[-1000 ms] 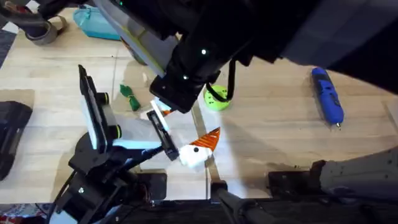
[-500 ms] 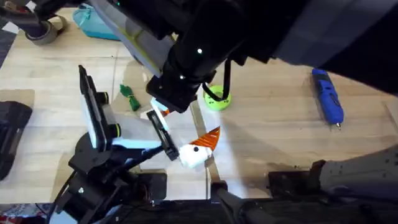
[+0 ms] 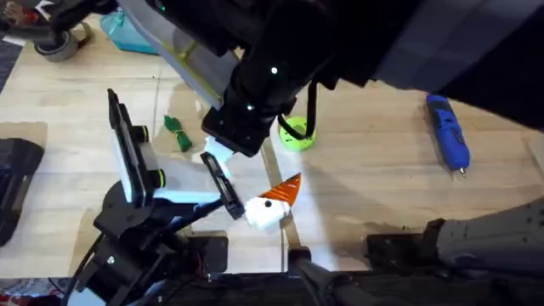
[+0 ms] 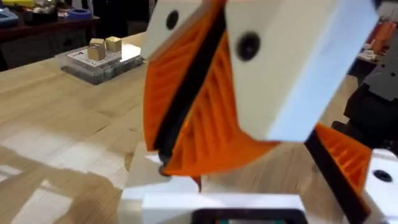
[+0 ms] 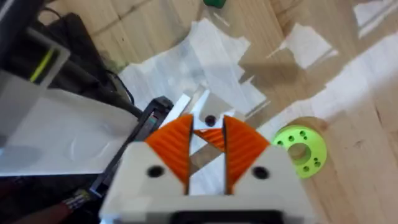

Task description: Pick up the gripper from the table and insert it into the empty holder that is missing its gripper. Then pick up a screw, insert it into the mounting hole, and use the screwdriver to tighten it. Finally, clean up the table by picking up the vegetable and placing it into the bucket.

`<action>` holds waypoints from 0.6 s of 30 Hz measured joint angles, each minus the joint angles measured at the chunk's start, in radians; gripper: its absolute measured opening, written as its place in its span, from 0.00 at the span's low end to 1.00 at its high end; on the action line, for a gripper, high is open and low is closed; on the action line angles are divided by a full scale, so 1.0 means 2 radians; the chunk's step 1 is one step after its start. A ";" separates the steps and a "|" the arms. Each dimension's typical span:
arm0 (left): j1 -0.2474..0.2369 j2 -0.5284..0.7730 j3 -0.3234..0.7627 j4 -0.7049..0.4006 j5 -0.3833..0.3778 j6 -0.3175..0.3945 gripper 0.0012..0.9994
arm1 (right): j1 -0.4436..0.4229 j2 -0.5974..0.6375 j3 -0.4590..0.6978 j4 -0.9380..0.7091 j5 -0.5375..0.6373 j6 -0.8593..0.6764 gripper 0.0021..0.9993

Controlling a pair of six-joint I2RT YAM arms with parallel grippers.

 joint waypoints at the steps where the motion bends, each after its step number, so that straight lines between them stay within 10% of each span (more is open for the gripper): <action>1: 0.000 0.000 0.000 0.000 0.000 0.000 0.99 | 0.000 0.000 0.000 0.000 0.000 0.002 0.31; 6: 0.000 0.000 0.000 0.000 0.000 0.000 0.99 | 0.000 0.000 0.000 0.002 0.002 0.000 0.53; 10: 0.000 0.000 0.000 0.000 -0.002 0.000 0.99 | -0.013 0.000 0.002 0.002 0.017 -0.003 0.98; 18: 0.000 0.000 0.000 0.000 -0.001 0.000 0.99 | -0.030 0.000 0.002 0.003 0.012 -0.004 1.00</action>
